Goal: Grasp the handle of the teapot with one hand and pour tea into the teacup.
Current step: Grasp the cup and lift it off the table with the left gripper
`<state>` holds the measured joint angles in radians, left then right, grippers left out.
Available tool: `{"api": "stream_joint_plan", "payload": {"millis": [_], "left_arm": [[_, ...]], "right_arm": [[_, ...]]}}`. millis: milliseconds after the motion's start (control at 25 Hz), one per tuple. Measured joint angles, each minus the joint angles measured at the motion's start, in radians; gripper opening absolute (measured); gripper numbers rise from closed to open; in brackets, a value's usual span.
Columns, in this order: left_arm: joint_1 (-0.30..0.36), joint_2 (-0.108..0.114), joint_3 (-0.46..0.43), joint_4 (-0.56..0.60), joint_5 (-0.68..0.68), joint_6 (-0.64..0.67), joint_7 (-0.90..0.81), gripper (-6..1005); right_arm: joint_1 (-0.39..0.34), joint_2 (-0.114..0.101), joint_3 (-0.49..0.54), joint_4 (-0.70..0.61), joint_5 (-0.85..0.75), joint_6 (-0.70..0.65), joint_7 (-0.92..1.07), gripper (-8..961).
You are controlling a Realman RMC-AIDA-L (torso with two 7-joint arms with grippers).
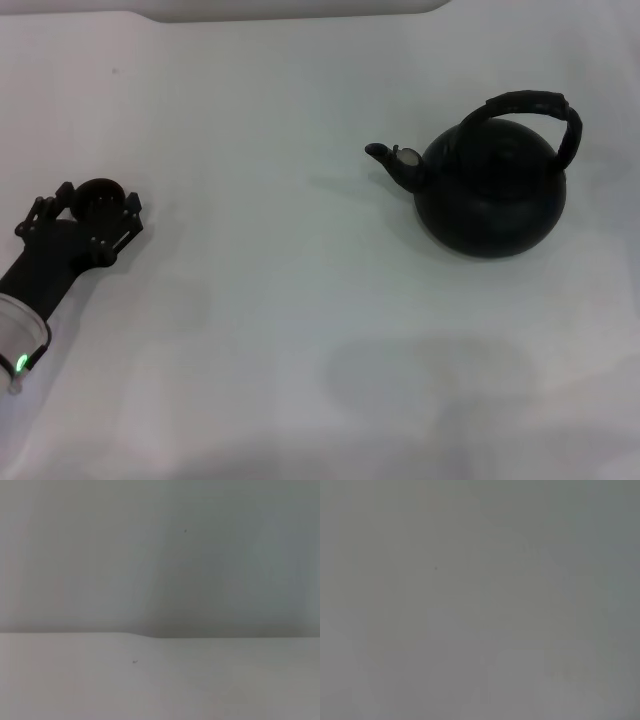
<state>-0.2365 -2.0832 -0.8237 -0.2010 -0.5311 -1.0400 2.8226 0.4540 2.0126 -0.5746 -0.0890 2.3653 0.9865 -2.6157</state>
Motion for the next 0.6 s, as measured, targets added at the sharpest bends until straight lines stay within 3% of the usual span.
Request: {"api": "stream_joint_plan", "payload": {"millis": [600], "left_arm": [[0.001, 0.0, 0.0, 0.001, -0.002, 0.001, 0.0, 888]], "right_arm": [[-0.005, 0.0, 0.003, -0.002, -0.001, 0.0, -0.001, 644]]}}
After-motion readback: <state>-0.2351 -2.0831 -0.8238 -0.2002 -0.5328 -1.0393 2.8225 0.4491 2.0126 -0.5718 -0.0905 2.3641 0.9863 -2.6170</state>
